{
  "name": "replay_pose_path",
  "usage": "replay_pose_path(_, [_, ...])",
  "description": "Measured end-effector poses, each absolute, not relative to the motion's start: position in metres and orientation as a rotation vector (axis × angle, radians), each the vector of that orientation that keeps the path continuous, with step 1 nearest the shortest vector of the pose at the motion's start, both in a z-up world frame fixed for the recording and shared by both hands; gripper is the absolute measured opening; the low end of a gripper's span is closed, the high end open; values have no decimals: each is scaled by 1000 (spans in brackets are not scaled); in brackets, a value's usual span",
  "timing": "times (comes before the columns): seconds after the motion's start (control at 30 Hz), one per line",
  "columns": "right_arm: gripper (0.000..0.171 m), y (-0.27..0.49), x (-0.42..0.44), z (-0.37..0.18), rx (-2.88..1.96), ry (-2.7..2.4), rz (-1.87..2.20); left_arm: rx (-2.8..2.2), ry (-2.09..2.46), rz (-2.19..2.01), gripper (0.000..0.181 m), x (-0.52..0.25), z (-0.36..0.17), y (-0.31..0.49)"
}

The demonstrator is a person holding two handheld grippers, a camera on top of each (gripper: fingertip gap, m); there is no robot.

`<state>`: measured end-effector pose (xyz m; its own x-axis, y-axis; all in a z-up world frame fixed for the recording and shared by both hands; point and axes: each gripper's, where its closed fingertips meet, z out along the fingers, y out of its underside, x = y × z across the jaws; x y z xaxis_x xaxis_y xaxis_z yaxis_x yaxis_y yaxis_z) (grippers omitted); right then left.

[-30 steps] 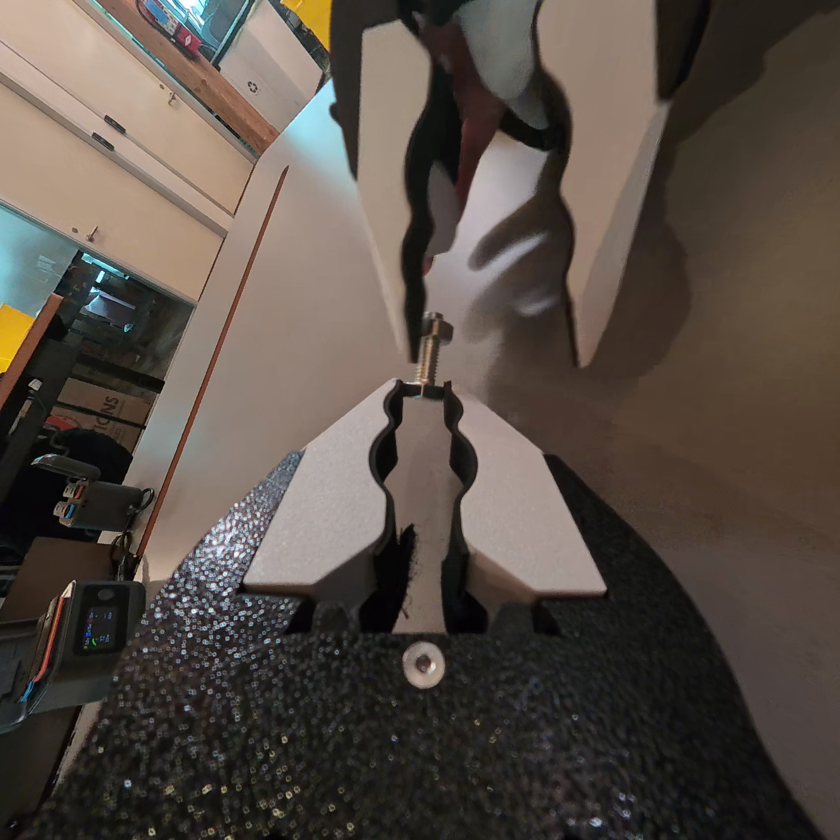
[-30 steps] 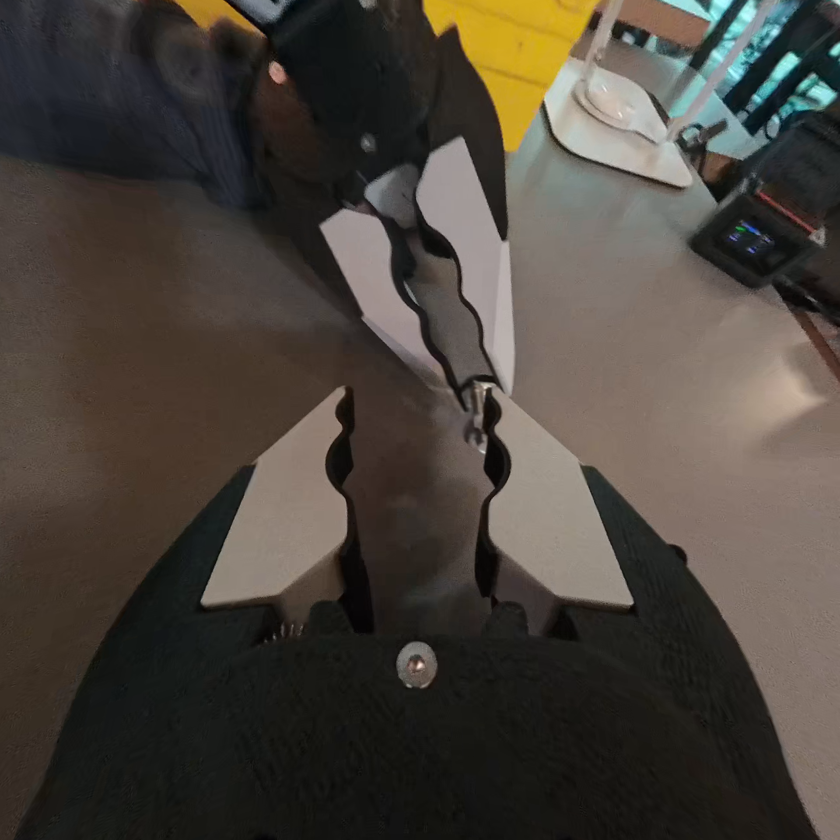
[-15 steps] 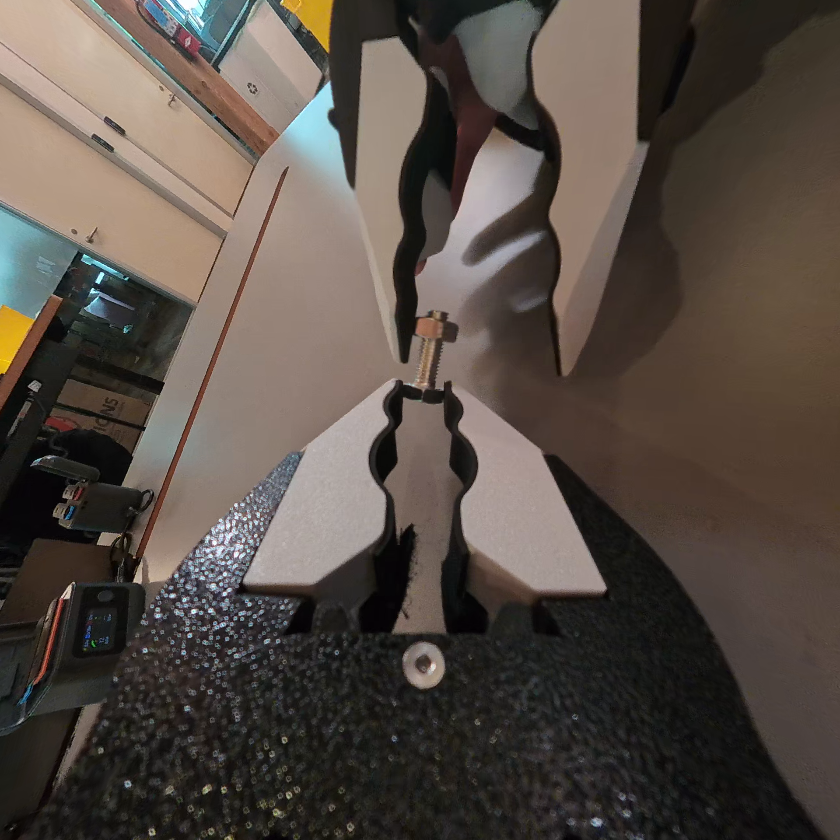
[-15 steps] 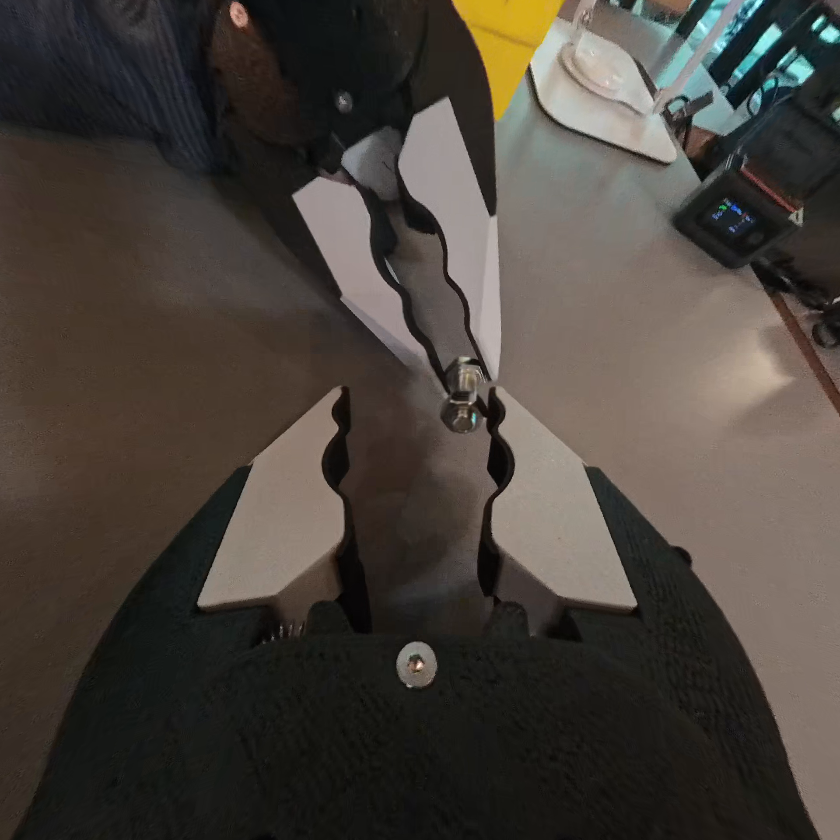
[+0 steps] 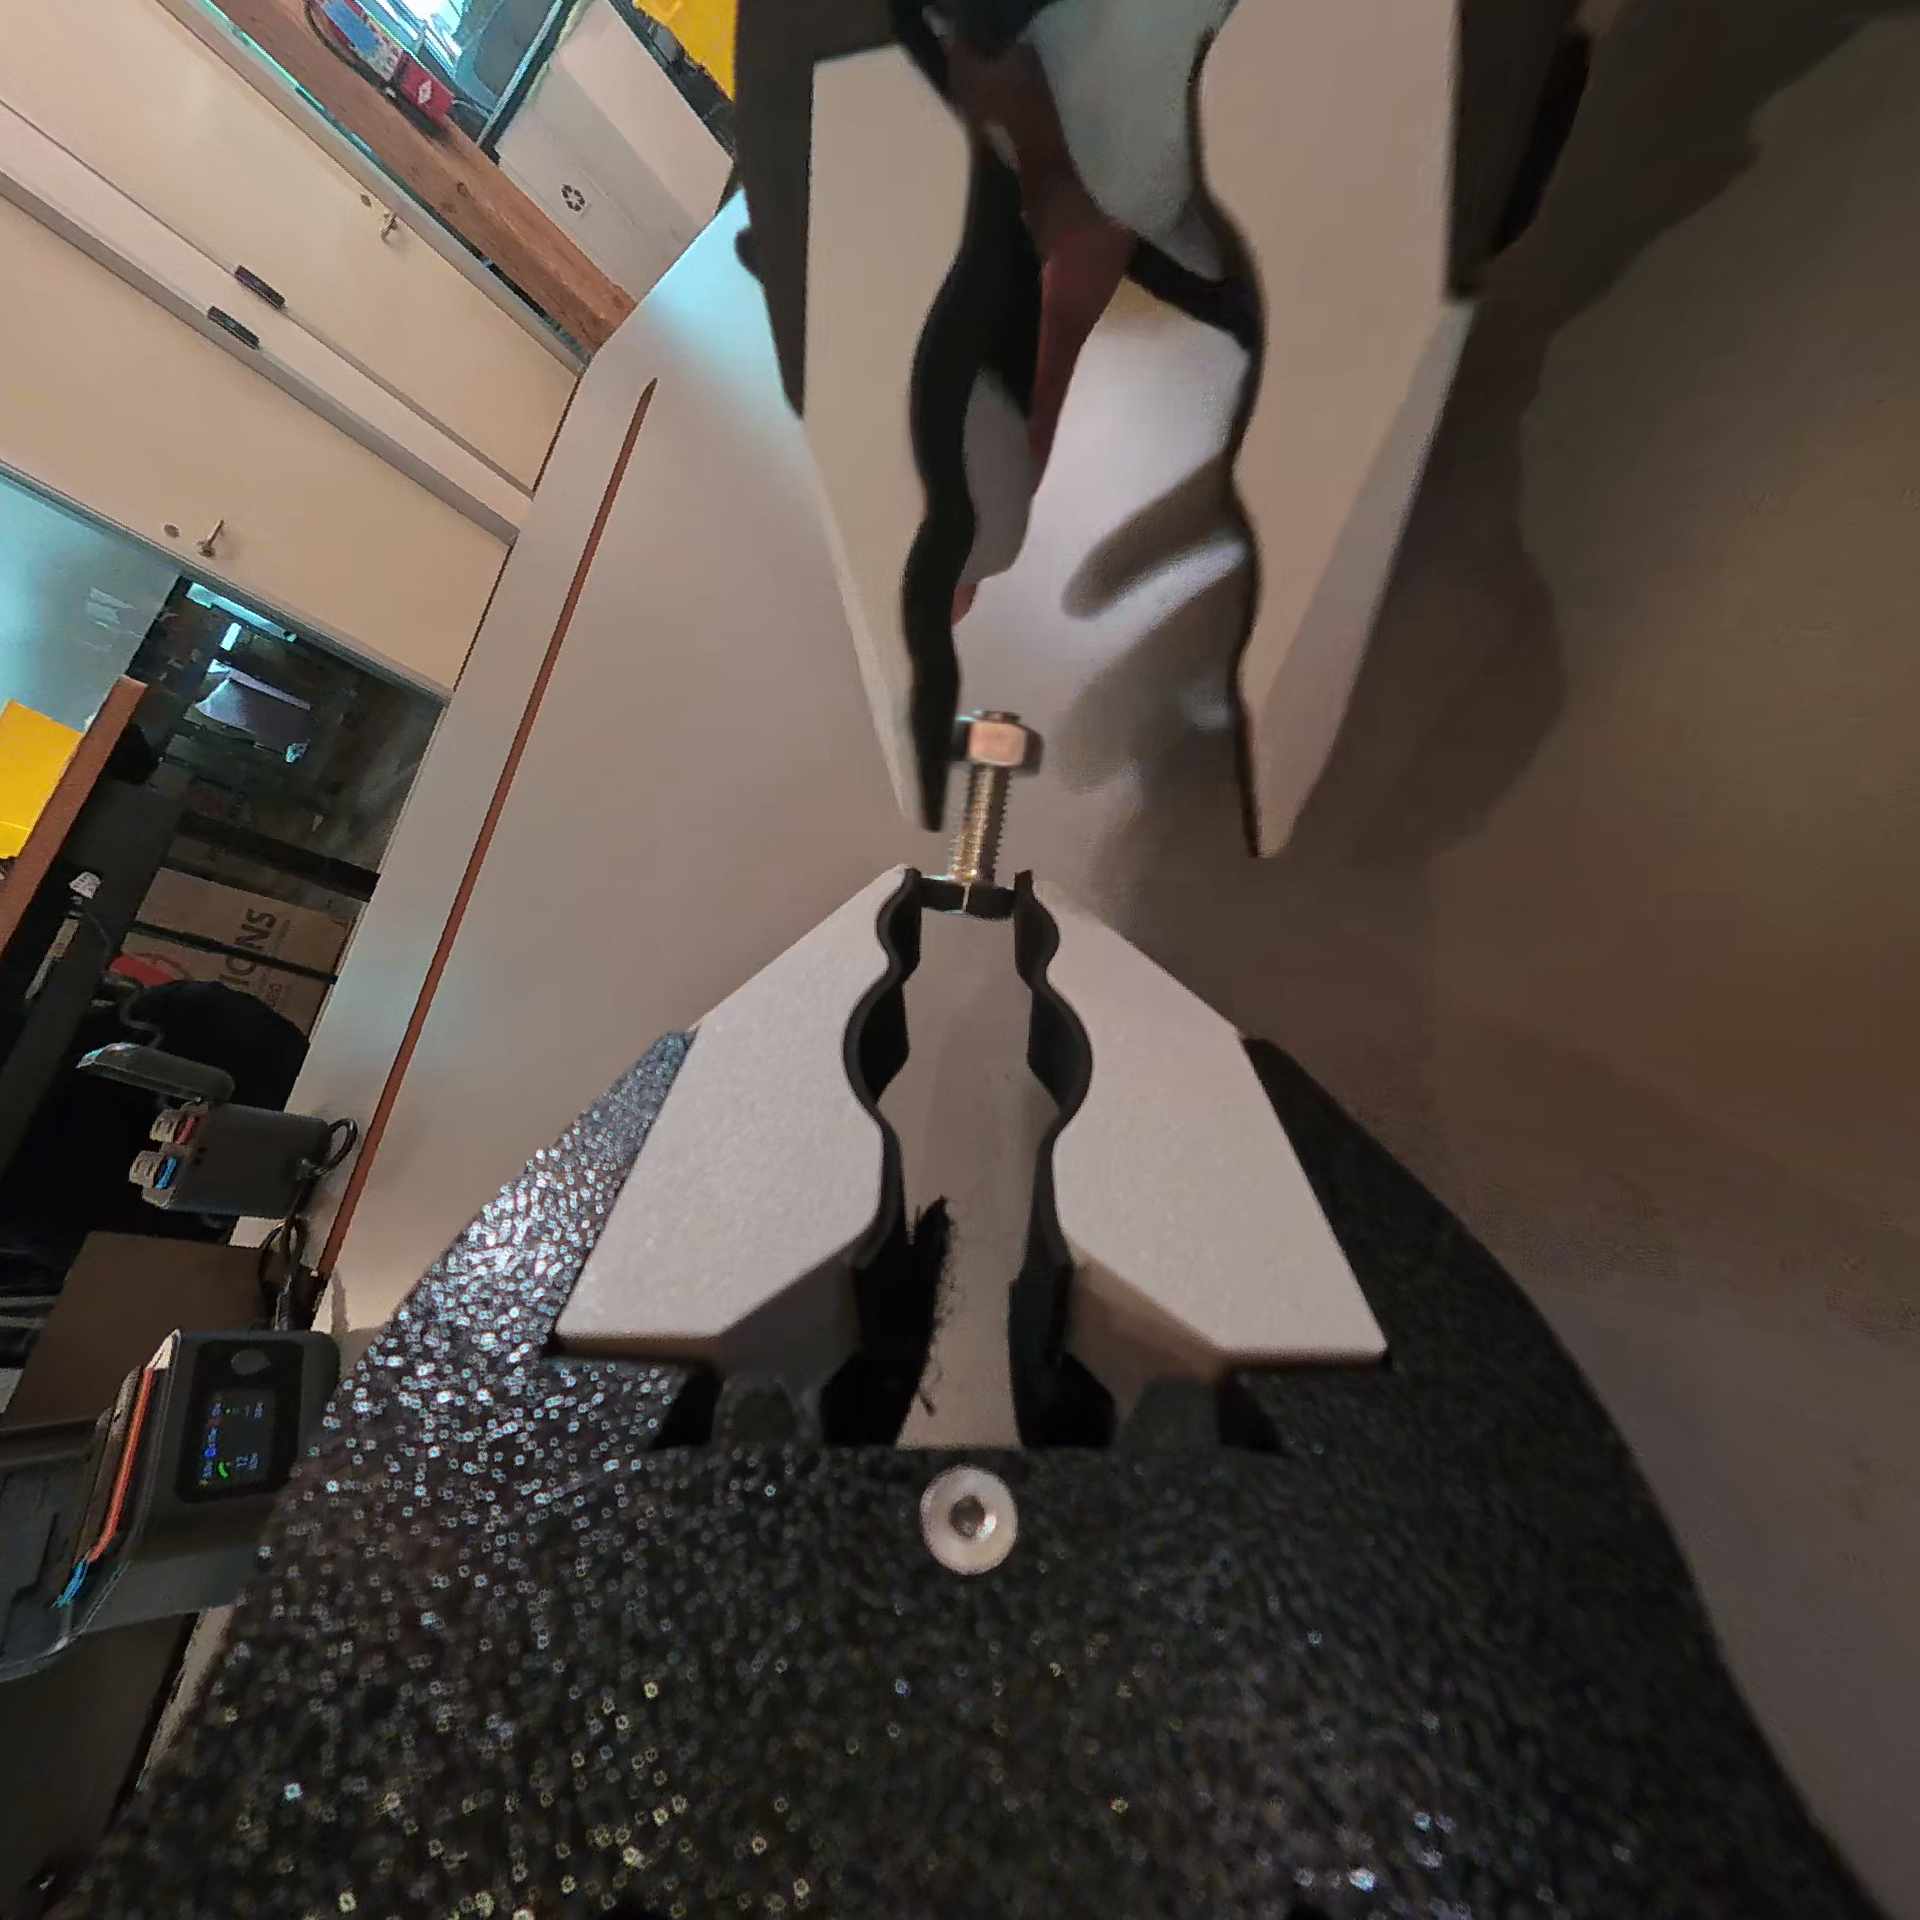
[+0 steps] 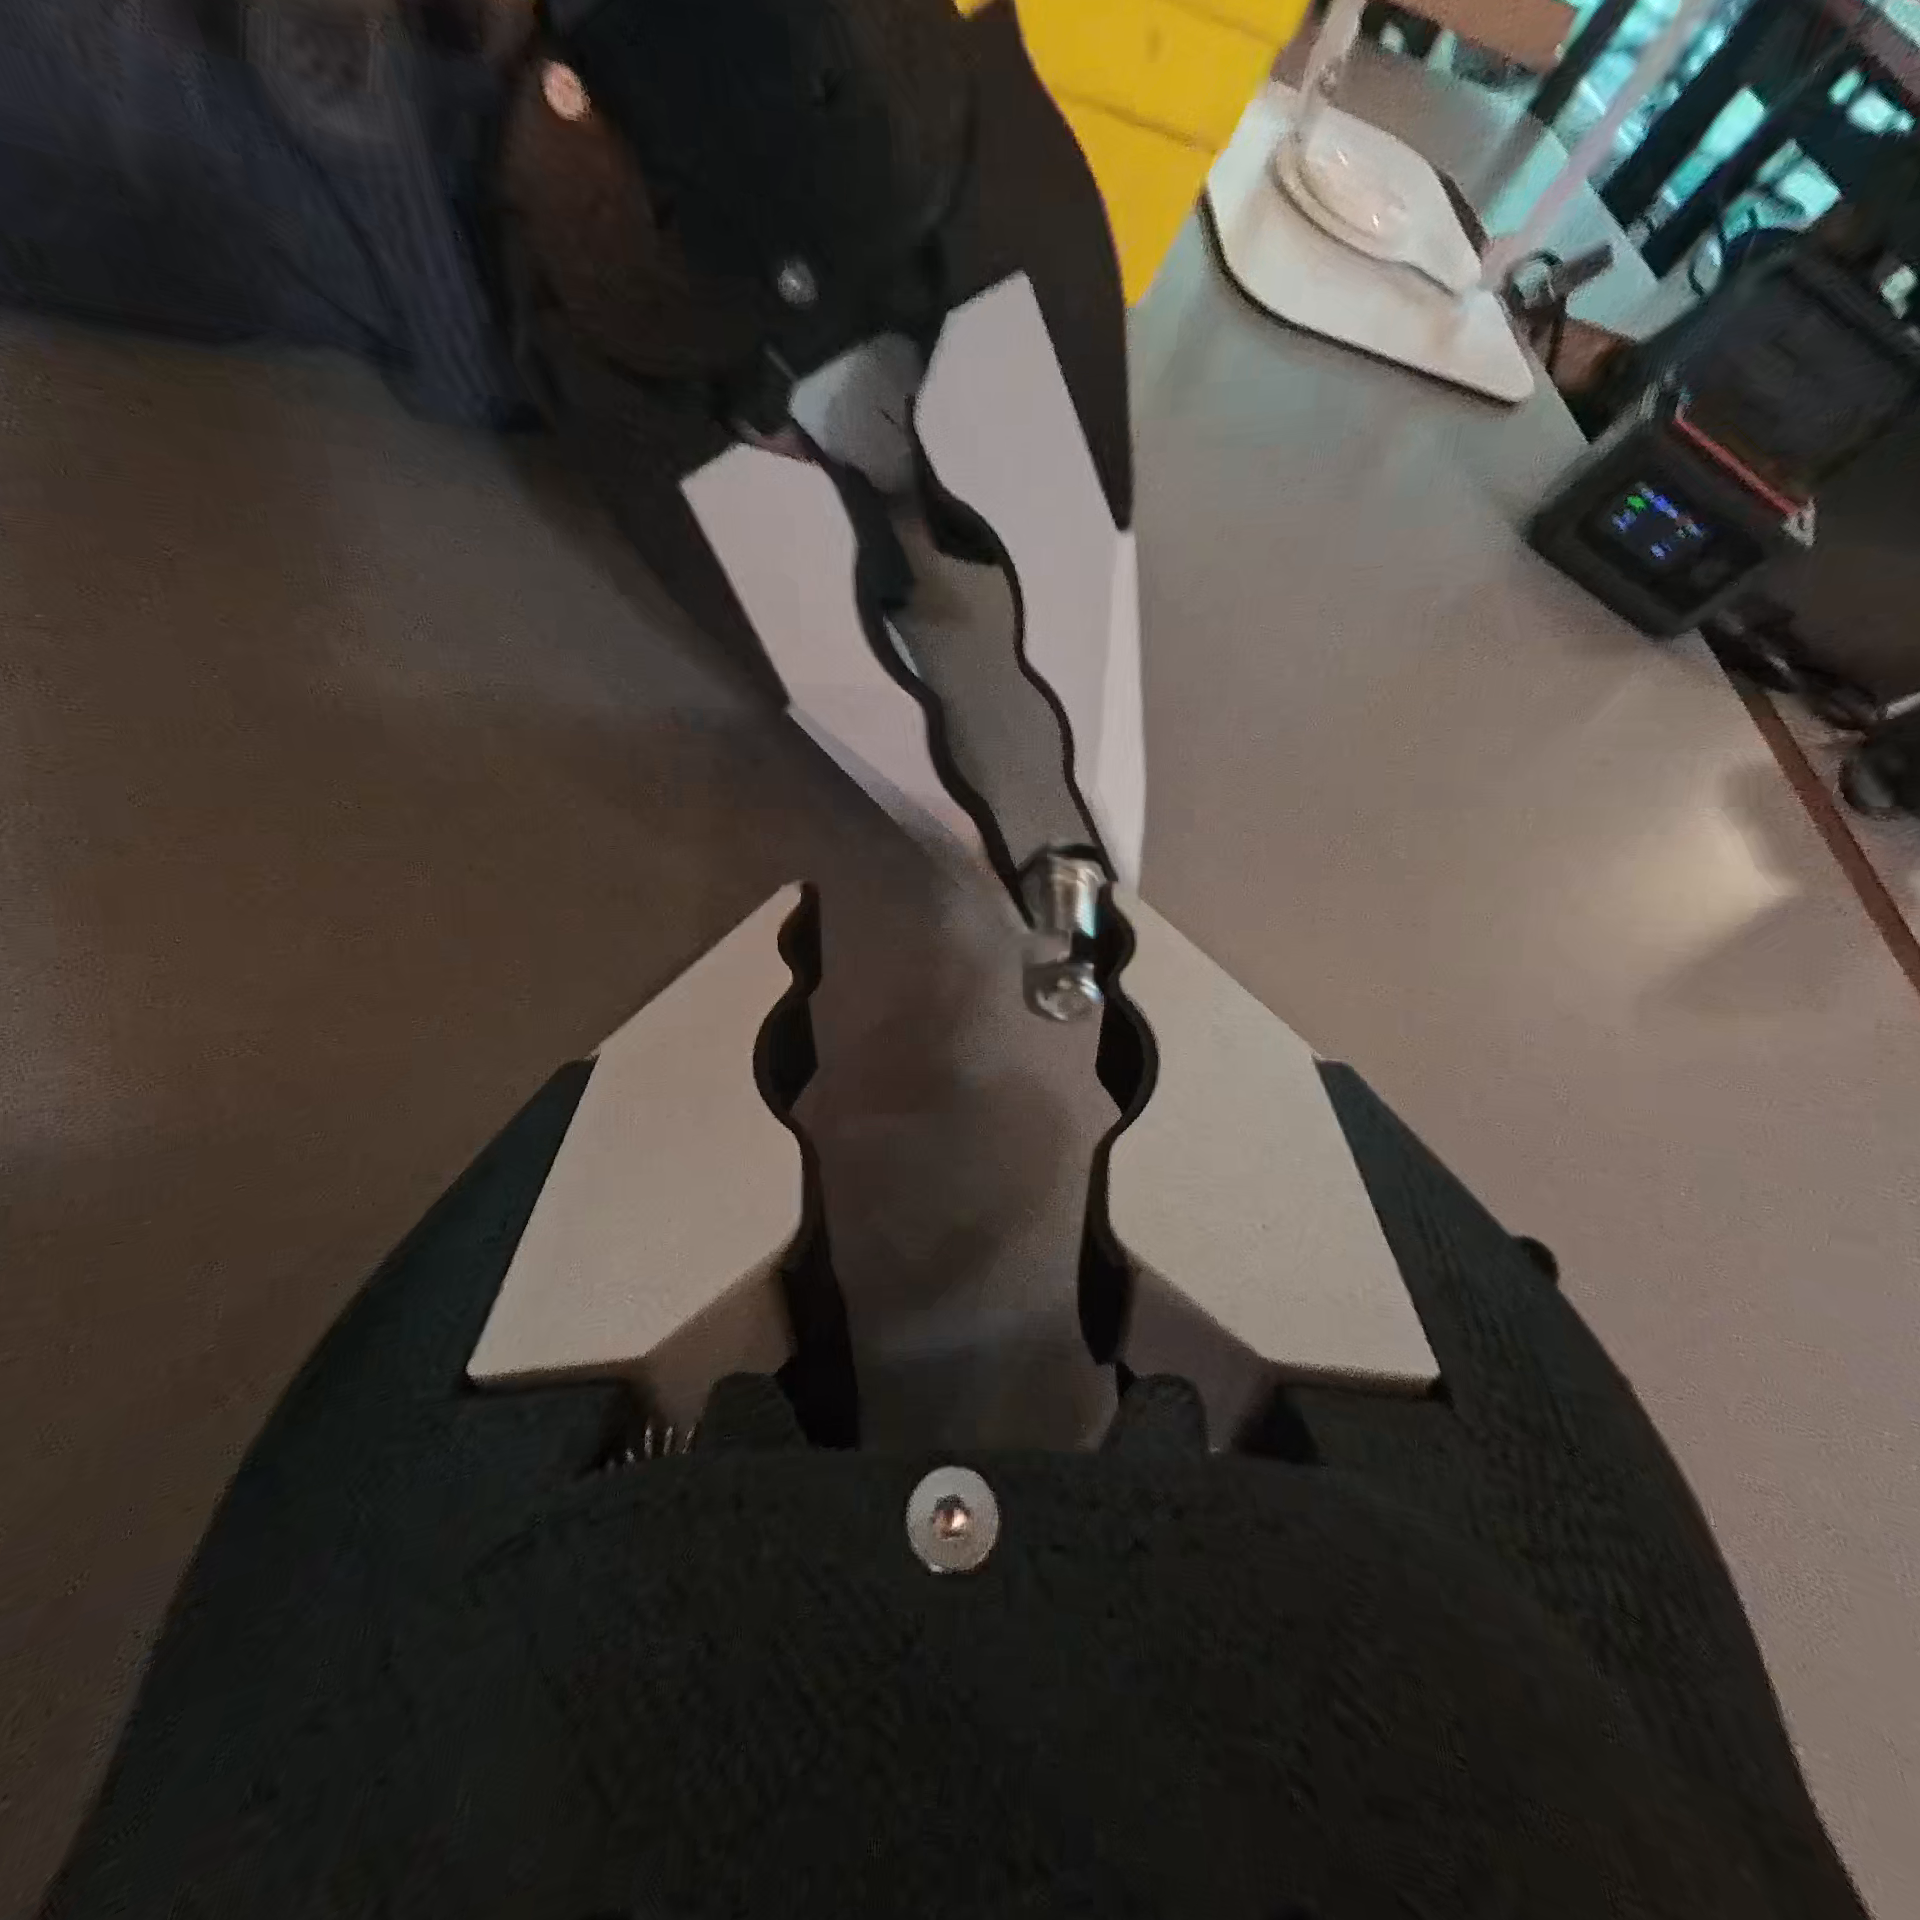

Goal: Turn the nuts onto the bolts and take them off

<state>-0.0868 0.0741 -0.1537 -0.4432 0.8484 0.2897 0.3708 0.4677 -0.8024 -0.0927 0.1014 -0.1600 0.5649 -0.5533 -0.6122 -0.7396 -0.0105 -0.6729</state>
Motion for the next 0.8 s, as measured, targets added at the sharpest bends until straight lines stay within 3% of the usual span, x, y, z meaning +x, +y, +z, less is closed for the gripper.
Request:
replay_pose_path(0.1, [49, 55, -82, -143, -939, -2035, 990, -1685, 1082, 200, 16, -93, -160, 102])
replay_pose_path(0.33, [49, 100, -80, -161, -1185, -1996, 860, -1686, 1084, 204, 16, -93, -160, 102])
replay_pose_path(0.5, [53, 78, -86, -155, -1037, -2013, 866, -1681, 1092, 208, 16, -93, -160, 102])
replay_pose_path(0.6, [46, 55, -81, -141, -926, -2032, 999, -1687, 1083, 201, 16, -93, -160, 102])
replay_pose_path(0.8, [45, 101, -80, -151, -1189, -1943, 966, -1686, 1086, 207, 16, -93, -160, 102])
